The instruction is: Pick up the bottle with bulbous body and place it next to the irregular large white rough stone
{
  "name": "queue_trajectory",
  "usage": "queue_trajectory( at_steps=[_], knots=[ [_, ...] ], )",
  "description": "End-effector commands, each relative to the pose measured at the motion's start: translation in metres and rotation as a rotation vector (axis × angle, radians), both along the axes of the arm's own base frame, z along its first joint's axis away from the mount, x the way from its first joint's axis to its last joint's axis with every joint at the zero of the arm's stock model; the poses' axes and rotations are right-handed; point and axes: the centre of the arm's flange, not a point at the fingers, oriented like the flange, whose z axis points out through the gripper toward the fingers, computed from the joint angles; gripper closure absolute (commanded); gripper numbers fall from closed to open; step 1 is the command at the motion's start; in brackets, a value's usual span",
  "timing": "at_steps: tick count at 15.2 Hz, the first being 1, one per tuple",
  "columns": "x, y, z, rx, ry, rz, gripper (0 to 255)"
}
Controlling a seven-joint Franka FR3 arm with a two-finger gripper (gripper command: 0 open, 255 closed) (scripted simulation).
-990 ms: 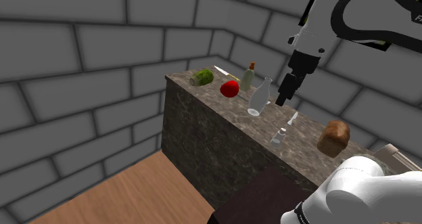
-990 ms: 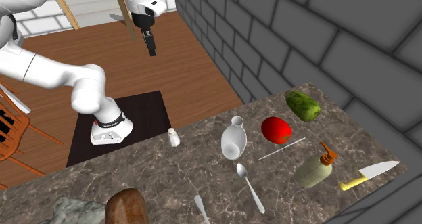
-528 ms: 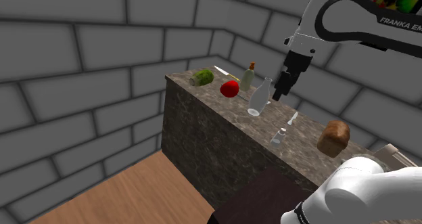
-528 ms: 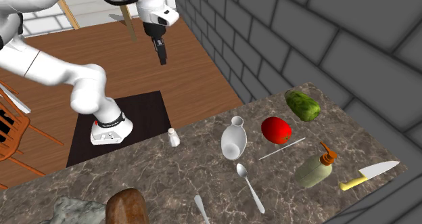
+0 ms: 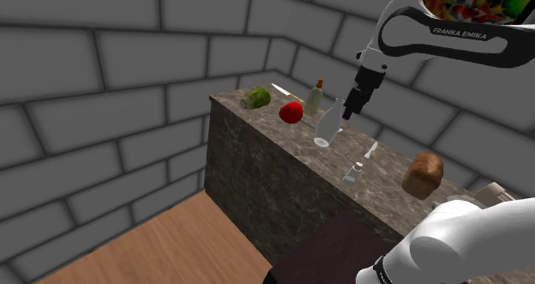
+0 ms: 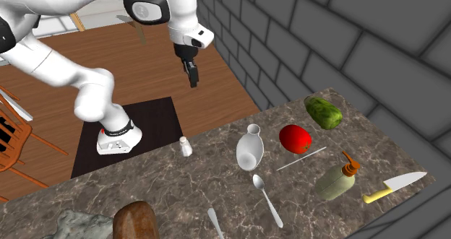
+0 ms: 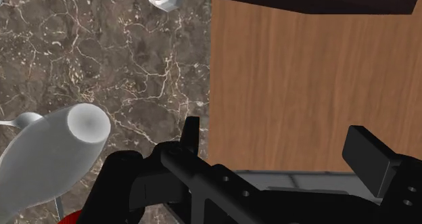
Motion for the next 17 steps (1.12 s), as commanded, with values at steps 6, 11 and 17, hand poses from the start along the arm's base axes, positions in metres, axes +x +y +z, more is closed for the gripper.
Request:
queue_trajectory(
  at_steps=[6, 11, 17],
  knots=[
    [0.051, -0.073, -0.016, -0.015, -0.013, -0.012, 0],
    [0.084, -0.127, -0.028, -0.025, -0.022, -0.021, 0],
    [0.123, -0.191, -0.041, -0.038, -0.033, -0.032, 0]
  ],
)
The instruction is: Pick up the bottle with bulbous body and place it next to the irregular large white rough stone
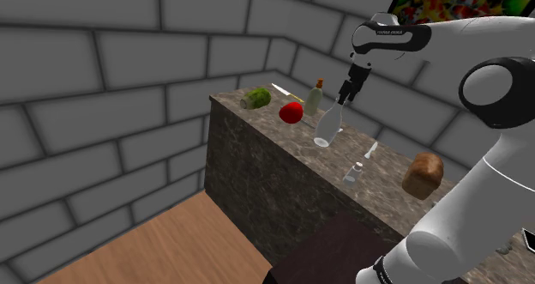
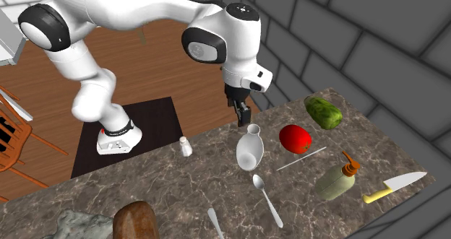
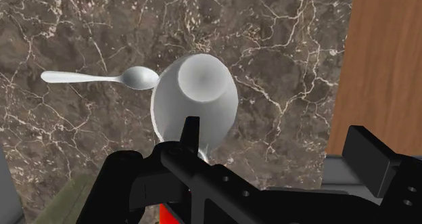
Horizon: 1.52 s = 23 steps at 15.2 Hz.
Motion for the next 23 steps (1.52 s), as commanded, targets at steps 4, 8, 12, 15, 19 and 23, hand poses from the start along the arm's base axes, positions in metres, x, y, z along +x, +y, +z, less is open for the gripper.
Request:
queue_trajectory(
  at_steps=[4, 8, 12, 15, 19, 23],
  knots=[
    [0.032, -0.052, -0.012, -0.011, -0.009, -0.007, 0],
    [0.032, -0.053, -0.033, -0.011, -0.009, -0.007, 0],
    [0.032, -0.053, -0.052, -0.011, -0.009, -0.007, 0],
    [0.032, -0.053, -0.052, -0.011, -0.009, -0.007, 0],
    [0.032, -0.053, -0.052, -0.011, -0.009, -0.007, 0],
    [0.032, -0.053, -0.052, -0.011, -0.009, -0.007, 255]
  ],
)
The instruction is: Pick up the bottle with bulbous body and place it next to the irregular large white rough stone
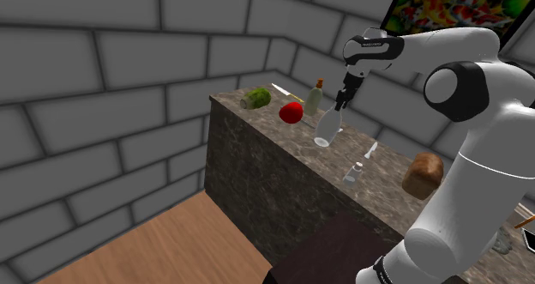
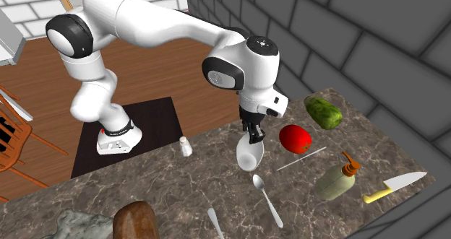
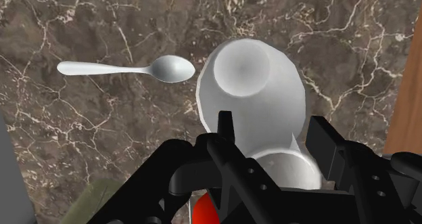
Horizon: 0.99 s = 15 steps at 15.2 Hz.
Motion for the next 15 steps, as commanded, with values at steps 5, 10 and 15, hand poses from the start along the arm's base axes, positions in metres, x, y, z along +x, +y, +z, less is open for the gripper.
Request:
queue_trajectory(
  at_steps=[5, 10, 15],
  knots=[
    [0.000, 0.000, -0.001, 0.000, 0.001, 0.000, 255],
    [0.000, 0.000, 0.021, 0.000, 0.001, 0.000, 255],
    [0.000, 0.000, 0.047, 0.000, 0.001, 0.000, 255]
  ],
)
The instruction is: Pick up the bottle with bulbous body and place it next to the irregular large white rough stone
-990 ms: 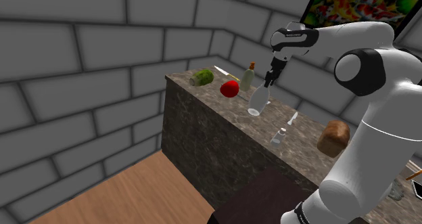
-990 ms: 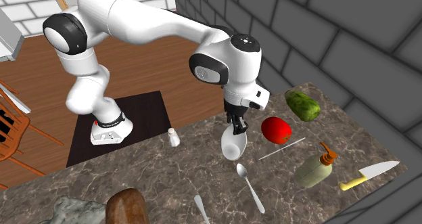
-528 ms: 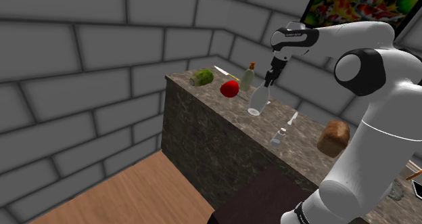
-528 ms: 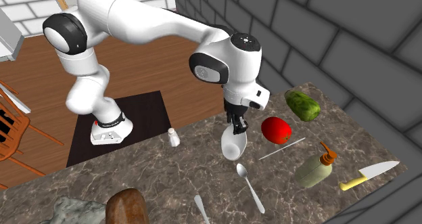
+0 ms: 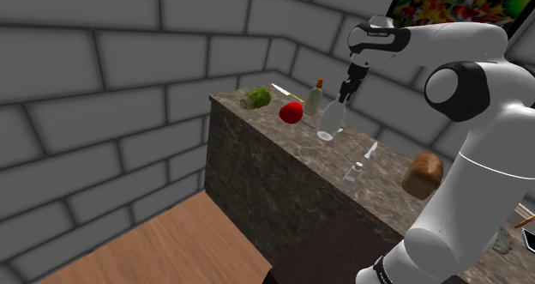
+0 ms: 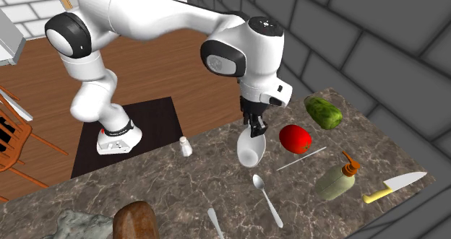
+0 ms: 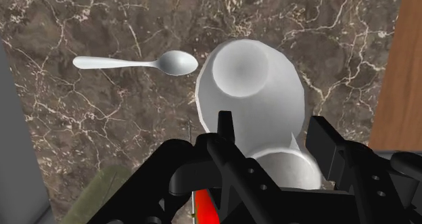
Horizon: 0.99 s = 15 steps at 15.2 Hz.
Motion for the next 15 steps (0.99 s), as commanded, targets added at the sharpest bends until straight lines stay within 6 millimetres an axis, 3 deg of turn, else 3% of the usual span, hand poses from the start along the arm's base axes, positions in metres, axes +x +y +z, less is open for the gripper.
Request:
queue_trajectory(
  at_steps=[1, 15],
  knots=[
    [0.000, 0.000, 0.010, 0.000, 0.000, 0.000, 255],
    [0.000, 0.000, 0.084, 0.000, 0.000, 0.000, 255]
  ],
)
